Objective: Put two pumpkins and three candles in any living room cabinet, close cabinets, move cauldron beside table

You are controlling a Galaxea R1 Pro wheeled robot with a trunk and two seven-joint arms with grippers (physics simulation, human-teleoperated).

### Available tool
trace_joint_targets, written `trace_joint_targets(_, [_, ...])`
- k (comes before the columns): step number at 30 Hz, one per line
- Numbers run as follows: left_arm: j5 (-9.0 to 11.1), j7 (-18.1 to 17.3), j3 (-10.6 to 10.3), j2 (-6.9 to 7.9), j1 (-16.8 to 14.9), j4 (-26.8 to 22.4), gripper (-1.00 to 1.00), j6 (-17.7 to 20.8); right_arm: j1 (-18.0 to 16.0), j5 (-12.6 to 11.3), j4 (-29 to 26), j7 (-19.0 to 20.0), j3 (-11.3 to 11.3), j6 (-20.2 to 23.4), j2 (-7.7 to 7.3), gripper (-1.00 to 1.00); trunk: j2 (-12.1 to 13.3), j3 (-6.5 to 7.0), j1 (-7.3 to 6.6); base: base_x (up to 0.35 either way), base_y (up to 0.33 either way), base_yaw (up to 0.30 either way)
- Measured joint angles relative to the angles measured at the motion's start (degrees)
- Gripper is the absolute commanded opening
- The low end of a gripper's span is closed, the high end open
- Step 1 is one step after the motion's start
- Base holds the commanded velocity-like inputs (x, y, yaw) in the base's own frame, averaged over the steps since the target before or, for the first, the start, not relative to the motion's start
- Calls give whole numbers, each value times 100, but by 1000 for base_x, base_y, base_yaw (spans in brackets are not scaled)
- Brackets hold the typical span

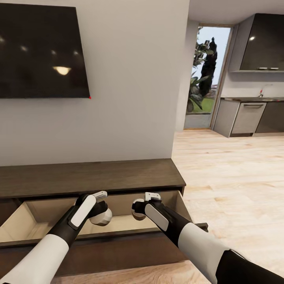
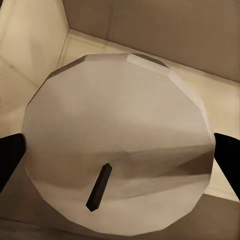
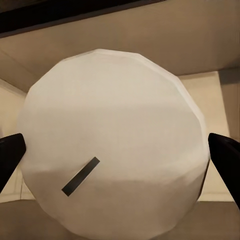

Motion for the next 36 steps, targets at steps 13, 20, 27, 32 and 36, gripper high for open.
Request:
trace_joint_targets(13, [4, 0, 0, 4, 0, -1, -100, 9, 0, 3, 0, 0, 0, 1, 0, -100, 0, 0, -2, 109, 0, 0])
trace_joint_targets(20, [15, -15, -64, -2, 0, 8, -100, 7, 0, 5, 0, 0, 0, 0, 0, -100, 0, 0, -1, 155, 0, 0])
trace_joint_targets(27, [10, -22, -62, 7, 1, 3, -100, 18, 1, -2, 1, 0, 1, 3, 0, -100, -38, -18, 22, 8, 0, 0])
trace_joint_targets(32, [13, -37, -60, 8, 1, 9, -100, 28, 1, -5, 1, 0, 1, 15, 0, -100, -85, -124, 55, 0, 0, 0])
trace_joint_targets(36, [12, -51, -57, 6, 1, 25, -100, 79, 1, -7, 1, 0, 1, 81, 7, -100, -90, -213, 65, 0, 0, 0])
